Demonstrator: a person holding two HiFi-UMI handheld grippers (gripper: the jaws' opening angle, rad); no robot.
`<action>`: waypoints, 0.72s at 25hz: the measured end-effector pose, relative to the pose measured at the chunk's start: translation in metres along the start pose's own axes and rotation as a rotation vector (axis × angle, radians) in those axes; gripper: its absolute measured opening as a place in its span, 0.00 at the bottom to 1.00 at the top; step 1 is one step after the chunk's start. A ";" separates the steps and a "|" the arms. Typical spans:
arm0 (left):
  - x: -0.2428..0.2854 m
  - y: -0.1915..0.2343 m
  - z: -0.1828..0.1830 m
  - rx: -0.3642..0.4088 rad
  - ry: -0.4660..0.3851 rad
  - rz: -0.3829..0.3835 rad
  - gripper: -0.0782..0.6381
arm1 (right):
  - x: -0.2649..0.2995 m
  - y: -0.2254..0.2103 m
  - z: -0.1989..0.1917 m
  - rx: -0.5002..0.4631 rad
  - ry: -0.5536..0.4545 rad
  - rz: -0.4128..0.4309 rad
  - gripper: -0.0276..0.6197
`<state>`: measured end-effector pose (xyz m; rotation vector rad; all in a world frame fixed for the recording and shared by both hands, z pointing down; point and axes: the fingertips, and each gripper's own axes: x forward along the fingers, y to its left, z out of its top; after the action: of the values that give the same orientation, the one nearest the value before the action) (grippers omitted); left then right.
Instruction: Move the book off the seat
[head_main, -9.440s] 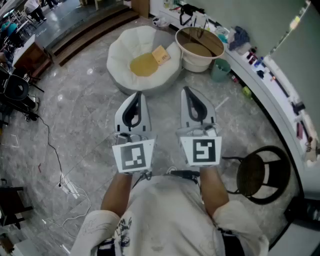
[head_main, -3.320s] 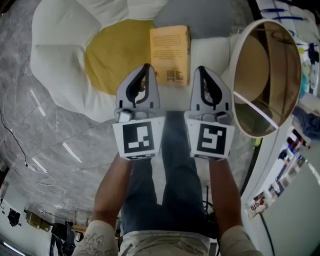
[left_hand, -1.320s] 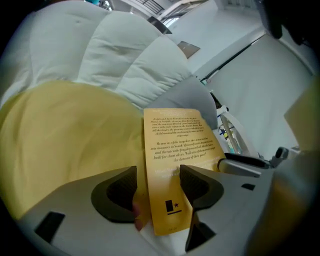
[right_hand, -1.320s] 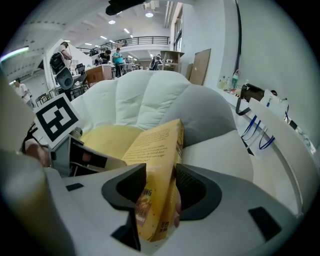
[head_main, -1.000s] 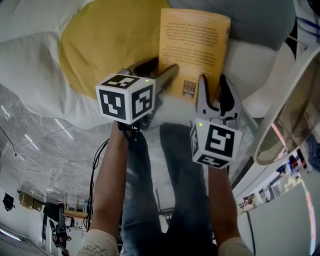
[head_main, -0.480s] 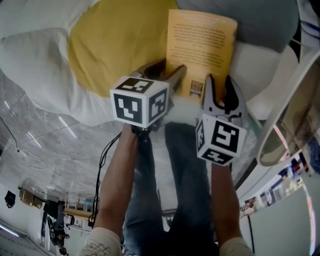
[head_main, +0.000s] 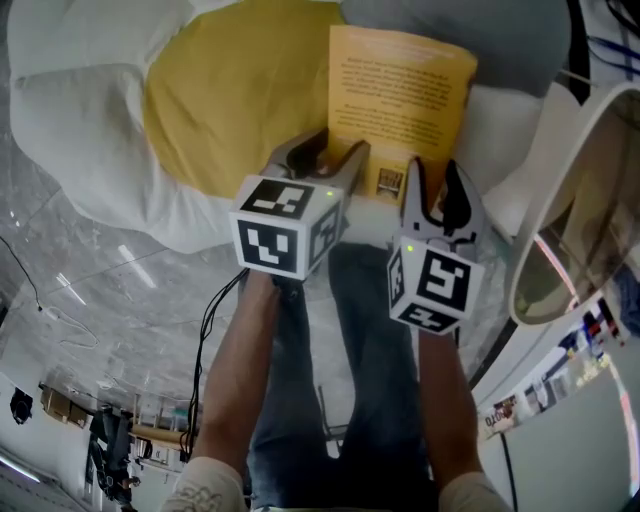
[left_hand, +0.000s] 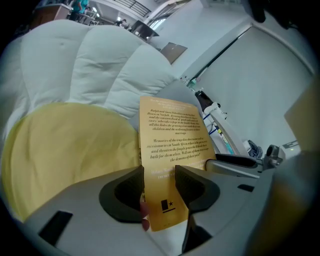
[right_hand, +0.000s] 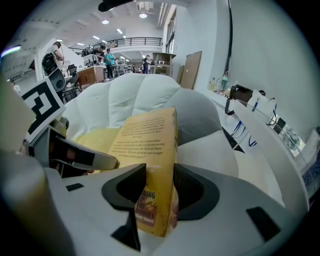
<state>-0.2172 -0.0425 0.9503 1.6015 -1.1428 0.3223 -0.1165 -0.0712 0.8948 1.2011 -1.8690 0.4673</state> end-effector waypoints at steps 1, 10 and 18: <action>-0.007 -0.001 0.003 0.015 -0.019 0.014 0.39 | -0.003 0.002 0.003 0.003 -0.009 0.003 0.31; -0.076 -0.025 0.070 0.192 -0.210 0.154 0.37 | -0.042 0.008 0.071 0.042 -0.150 0.033 0.31; -0.154 -0.060 0.134 0.267 -0.345 0.226 0.37 | -0.099 0.016 0.151 0.037 -0.289 0.062 0.31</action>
<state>-0.2924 -0.0842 0.7552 1.8102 -1.6061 0.3659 -0.1806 -0.1118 0.7302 1.2927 -2.1556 0.3784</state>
